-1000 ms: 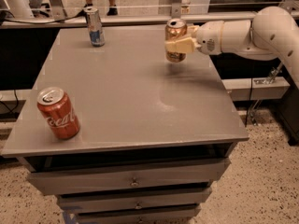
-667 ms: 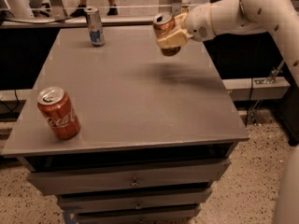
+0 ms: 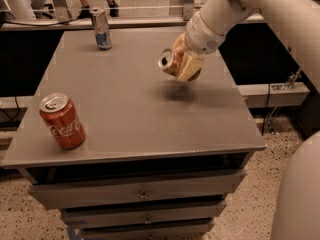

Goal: Knock orange can over

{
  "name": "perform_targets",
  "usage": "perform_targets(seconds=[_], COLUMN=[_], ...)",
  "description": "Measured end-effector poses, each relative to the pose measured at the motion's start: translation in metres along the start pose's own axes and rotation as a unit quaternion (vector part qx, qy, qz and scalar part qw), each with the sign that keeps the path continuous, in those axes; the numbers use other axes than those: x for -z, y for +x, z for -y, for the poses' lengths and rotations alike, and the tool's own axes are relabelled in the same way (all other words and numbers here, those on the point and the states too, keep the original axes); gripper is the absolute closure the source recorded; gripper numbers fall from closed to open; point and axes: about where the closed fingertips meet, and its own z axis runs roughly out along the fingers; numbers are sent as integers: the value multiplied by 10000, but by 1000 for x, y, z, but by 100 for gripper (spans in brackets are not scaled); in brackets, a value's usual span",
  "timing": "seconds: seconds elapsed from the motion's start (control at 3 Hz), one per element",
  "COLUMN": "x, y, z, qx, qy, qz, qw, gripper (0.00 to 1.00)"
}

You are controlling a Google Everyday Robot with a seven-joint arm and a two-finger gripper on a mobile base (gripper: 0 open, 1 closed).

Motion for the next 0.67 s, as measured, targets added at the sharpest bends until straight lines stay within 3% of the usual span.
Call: perform_targets(seconds=[0.33,0.67], x=[-12,-14], y=[24,41], z=[-48,-76], qx=[731,1284], qy=[-770,-1261], qz=[-1042,-1730], qw=[9889,9683], gripper=[100,100])
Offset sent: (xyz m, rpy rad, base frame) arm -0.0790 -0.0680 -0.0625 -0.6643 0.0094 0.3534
